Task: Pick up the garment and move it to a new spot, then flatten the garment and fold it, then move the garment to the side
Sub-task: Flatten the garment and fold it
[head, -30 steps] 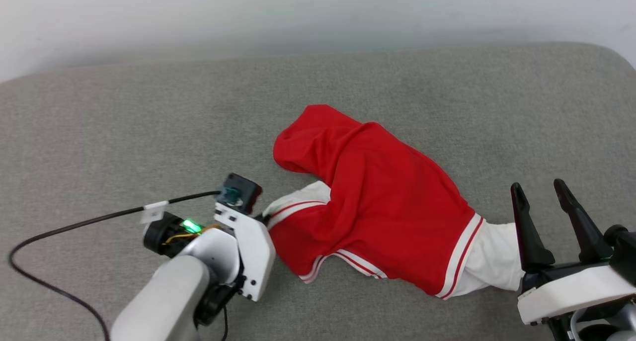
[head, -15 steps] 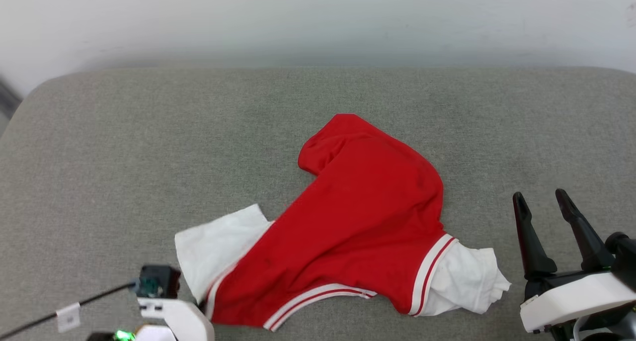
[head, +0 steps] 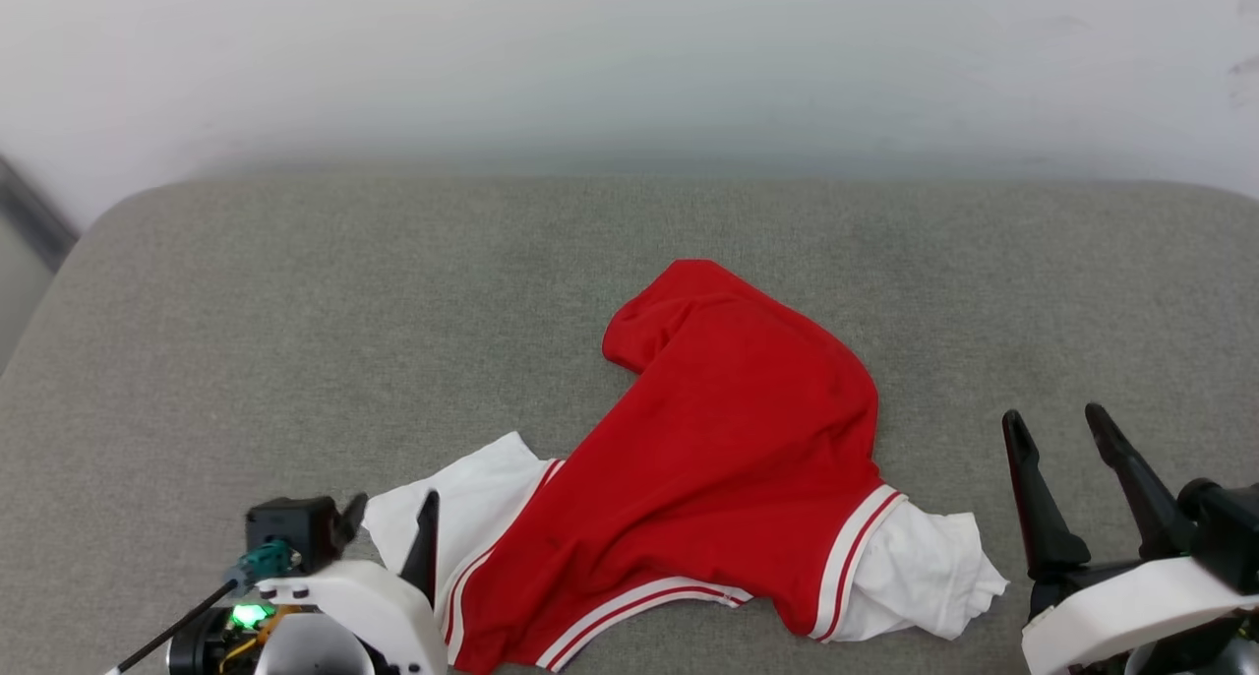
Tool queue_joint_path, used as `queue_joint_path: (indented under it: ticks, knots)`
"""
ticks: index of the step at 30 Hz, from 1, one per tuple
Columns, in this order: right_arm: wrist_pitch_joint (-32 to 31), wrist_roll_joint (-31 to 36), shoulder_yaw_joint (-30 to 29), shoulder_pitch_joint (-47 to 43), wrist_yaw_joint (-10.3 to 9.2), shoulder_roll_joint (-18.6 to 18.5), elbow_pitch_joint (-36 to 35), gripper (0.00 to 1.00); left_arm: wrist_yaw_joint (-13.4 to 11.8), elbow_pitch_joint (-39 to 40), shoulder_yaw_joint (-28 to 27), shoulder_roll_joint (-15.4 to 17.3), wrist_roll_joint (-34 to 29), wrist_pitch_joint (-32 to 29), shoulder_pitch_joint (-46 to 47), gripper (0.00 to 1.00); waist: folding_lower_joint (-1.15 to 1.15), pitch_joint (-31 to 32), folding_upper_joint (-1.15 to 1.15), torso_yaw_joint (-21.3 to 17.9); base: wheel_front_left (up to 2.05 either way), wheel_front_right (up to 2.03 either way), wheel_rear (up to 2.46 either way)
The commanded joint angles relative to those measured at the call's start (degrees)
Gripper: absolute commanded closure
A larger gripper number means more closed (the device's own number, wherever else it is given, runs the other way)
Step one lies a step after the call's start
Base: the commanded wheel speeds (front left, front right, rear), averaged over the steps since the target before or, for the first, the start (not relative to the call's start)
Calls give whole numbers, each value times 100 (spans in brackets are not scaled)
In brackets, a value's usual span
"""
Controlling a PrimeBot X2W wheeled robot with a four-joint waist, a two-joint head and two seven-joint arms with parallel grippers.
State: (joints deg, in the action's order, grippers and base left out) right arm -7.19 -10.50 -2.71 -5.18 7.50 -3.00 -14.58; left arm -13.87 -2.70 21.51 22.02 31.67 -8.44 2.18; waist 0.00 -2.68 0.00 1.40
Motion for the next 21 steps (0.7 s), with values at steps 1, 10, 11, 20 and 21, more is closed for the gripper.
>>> queue_joint_path:
  ticks: [1,10,11,20,21]
  knots:
    - [-19,46,7,-115,-2,5,17,0,-37,68,-104,-79,-16,314,70,0,0,106,0,10,0,0,0]
    - [-159,-55,-51,-272,-2,4,66,0,-17,339,-291,-150,-370,1631,210,0,0,314,0,15,0,0,0]
    - [-190,-70,-74,-284,-2,3,72,0,-1,363,-284,-137,-386,1675,209,0,0,322,0,13,0,0,0]
    - [-1337,-612,-571,-350,-2,-243,536,0,-37,546,-195,-43,-476,1626,142,0,0,325,0,-12,0,0,0]
    - [-1667,-722,-630,-349,-2,-327,652,0,-48,573,-185,-37,-478,1595,124,0,0,318,0,-11,0,0,0]
